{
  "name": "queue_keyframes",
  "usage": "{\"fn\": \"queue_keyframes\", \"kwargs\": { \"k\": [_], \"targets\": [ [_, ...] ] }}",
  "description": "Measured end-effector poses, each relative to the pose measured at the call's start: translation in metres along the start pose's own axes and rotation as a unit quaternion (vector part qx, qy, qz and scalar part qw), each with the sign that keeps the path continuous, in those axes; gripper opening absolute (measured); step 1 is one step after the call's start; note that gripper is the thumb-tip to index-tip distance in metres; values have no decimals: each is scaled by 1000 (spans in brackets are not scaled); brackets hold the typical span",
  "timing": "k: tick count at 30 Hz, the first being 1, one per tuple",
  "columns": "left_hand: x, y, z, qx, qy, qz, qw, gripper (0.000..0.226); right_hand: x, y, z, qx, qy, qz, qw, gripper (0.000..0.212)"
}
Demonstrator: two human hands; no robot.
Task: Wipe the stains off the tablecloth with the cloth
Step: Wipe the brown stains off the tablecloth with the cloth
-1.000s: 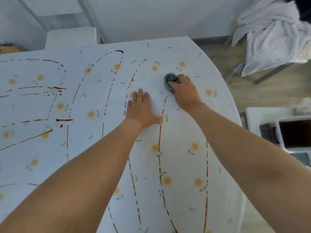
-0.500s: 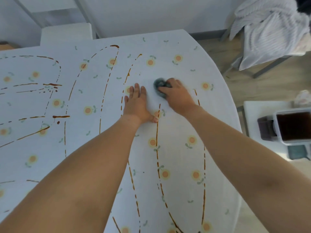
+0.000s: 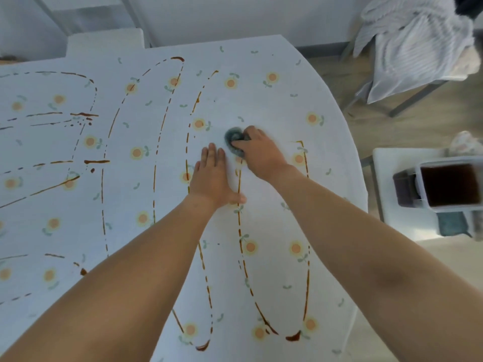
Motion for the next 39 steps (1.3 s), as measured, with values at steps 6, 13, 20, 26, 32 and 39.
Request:
{"fn": "queue_keyframes", "kwargs": {
  "k": [6,13,20,26,32,39],
  "targets": [
    [0,4,2,-25,-7,-13,1000,152,-78,119,-38,52,205,398,893,39],
    [-2,1,3,-46,2,-18,999,152,-28,-21,11,25,55,100,993,42],
    [-9,0,5,-36,6,-11,999,147,-85,79,-21,20,140,217,966,42],
    [-41,0,15,-22,33,-20,999,132,-91,60,-22,50,166,369,913,41],
    [-63,-5,31,0,-24,-8,1000,151,-66,-45,25,23,5,34,999,46],
    [-63,-3,32,-30,-14,-31,999,156,-129,88,-25,40,190,367,910,46]
  ]
}}
Point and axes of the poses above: each hand's wrist, its own x-axis towards the middle knuckle, its own z-axis out of the palm, y = z × x, the point moved 6 cm from there along x, towards the middle knuckle, and after that the axes turned 4 degrees about y, right-handed, at the moved point
